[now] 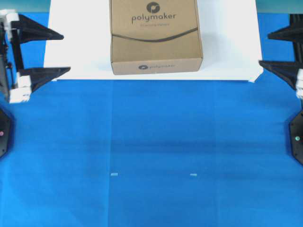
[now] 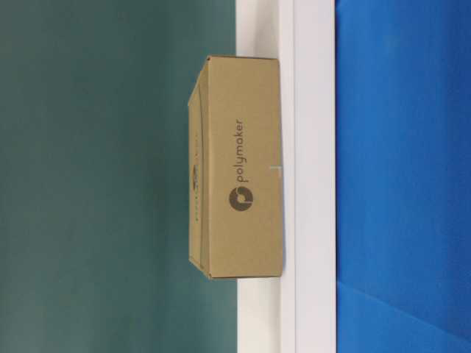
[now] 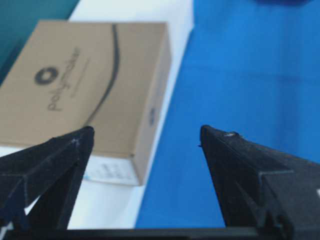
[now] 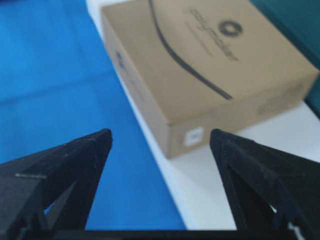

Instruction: Place the cardboard box on the stand after clamping it between your arms.

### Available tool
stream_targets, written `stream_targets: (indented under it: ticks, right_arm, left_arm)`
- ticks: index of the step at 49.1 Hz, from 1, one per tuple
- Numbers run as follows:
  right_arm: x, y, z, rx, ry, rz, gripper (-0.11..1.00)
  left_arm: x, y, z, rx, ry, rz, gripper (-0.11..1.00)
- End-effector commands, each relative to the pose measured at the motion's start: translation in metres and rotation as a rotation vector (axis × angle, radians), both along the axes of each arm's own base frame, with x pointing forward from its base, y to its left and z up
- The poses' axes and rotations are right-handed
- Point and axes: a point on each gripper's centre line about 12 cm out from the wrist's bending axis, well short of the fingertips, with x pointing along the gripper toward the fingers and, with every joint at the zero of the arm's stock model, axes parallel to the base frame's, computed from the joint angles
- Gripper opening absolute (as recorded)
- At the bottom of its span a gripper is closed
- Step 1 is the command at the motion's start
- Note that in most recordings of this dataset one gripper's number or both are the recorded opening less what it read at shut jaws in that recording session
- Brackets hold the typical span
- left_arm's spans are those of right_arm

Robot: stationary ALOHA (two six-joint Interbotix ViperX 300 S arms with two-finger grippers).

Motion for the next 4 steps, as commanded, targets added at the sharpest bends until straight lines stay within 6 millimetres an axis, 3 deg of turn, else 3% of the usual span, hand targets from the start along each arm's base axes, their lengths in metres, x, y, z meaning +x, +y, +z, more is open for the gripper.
stream_targets:
  ticks: [1, 4]
  right_arm:
    - [-0.0050, 0.0092, 0.0076, 0.003, -0.073, 0.018, 0.98]
    - [-0.0081, 0.0141, 0.0056, 0.004, -0.092, 0.031, 0.98]
  left_arm:
    - [-0.0046, -0.0053, 0.0083, -0.011, -0.046, -0.013, 0.83]
    - [-0.0087, -0.0078, 0.0087, -0.026, -0.060, -0.016, 0.83]
